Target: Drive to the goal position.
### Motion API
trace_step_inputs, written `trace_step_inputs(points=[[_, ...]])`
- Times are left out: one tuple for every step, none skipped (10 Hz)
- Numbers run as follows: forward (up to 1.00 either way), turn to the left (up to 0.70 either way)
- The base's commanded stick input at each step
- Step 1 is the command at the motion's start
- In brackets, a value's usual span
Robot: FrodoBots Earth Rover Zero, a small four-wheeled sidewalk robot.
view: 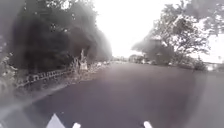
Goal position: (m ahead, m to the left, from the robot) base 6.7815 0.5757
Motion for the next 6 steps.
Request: trace_step_inputs(points=[[0.70, -0.35], [0.70, -0.35], [0.70, -0.35], [0.70, -0.32], [0.70, -0.20], [0.70, -0.09]])
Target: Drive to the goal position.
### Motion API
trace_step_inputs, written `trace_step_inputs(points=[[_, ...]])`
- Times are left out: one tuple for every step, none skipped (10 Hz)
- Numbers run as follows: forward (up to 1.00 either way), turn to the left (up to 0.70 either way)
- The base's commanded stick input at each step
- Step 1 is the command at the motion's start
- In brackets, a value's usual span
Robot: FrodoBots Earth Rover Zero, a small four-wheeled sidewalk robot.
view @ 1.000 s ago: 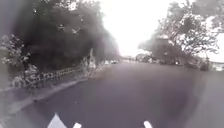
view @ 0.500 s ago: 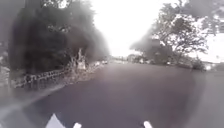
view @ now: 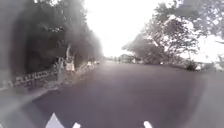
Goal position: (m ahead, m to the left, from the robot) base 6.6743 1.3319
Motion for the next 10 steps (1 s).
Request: trace_step_inputs(points=[[0.70, 0.00], [0.70, 0.00], [0.70, 0.00], [0.70, 0.00], [0.70, 0.00], [0.70, 0.00], [0.70, 0.00], [0.70, 0.00], [0.70, 0.00], [0.70, 0.00]])
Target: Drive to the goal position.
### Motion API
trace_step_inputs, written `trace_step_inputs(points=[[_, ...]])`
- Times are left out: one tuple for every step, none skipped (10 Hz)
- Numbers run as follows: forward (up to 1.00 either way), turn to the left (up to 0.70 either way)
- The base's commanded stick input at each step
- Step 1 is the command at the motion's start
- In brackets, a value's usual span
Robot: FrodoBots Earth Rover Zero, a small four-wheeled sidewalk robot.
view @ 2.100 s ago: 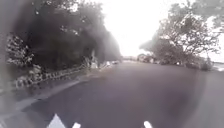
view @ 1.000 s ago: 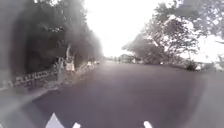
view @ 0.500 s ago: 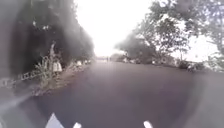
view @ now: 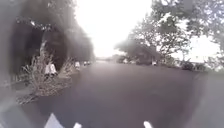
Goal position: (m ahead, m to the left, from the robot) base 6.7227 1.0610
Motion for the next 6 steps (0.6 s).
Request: trace_step_inputs(points=[[0.70, 0.00], [0.70, 0.00], [0.70, 0.00], [0.70, 0.00], [0.70, 0.00], [0.70, 0.00]])
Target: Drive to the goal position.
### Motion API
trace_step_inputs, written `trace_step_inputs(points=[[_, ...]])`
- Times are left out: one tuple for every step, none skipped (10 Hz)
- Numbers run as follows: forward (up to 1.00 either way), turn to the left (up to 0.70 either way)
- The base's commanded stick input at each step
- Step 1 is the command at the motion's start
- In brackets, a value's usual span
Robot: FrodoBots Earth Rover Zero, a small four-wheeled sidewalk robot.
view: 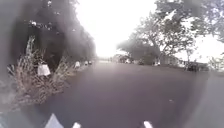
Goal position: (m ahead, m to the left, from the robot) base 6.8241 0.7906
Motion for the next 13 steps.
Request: trace_step_inputs(points=[[0.70, 0.00], [0.70, 0.00], [0.70, 0.00], [0.70, 0.00], [0.70, 0.00], [0.70, 0.00], [0.70, 0.00], [0.70, 0.00], [0.70, 0.00], [0.70, 0.00], [0.70, 0.00], [0.70, 0.00], [0.70, 0.00]])
